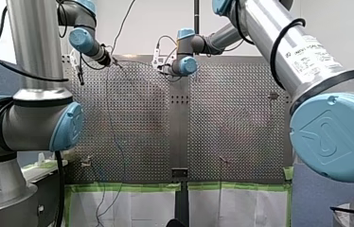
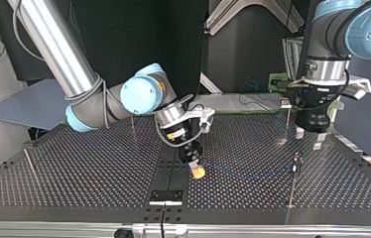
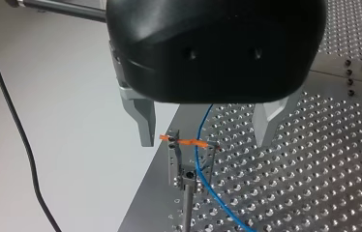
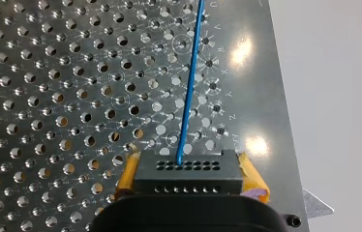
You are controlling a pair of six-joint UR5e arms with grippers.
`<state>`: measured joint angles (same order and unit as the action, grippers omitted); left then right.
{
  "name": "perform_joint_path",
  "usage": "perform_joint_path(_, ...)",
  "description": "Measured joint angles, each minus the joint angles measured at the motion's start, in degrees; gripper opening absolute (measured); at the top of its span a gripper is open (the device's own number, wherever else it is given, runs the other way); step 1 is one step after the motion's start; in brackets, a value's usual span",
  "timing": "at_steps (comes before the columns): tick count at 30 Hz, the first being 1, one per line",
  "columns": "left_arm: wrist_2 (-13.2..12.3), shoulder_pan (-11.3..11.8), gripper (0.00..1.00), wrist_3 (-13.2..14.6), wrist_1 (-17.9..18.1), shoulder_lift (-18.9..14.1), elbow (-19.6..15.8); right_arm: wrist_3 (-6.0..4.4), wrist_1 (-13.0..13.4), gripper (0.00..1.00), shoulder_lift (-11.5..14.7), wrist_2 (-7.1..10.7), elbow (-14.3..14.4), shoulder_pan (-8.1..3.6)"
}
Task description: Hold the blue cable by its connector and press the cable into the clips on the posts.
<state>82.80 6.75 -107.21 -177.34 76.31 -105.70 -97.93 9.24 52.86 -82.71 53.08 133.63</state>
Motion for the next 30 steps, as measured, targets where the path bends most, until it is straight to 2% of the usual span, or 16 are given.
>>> perform_joint_path(5, 0.1, -0.1, 1.0, 2.2, 0.5, 0.0, 0.1, 0.0, 0.0, 0.0, 0.0, 0.0, 0.0, 0.01)
perform_joint_path(20, -0.5, -1.0, 1.0, 5.6, 2.7, 0.1, 0.2, 0.0, 0.0, 0.0, -0.1, 0.0, 0.0, 0.06)
perform_joint_path(30, -0.6, -1.6, 1.0, 6.1, 2.9, 0.6, 0.2, 0.0, 0.0, 0.0, -0.1, 0.0, 0.0, 0.07)
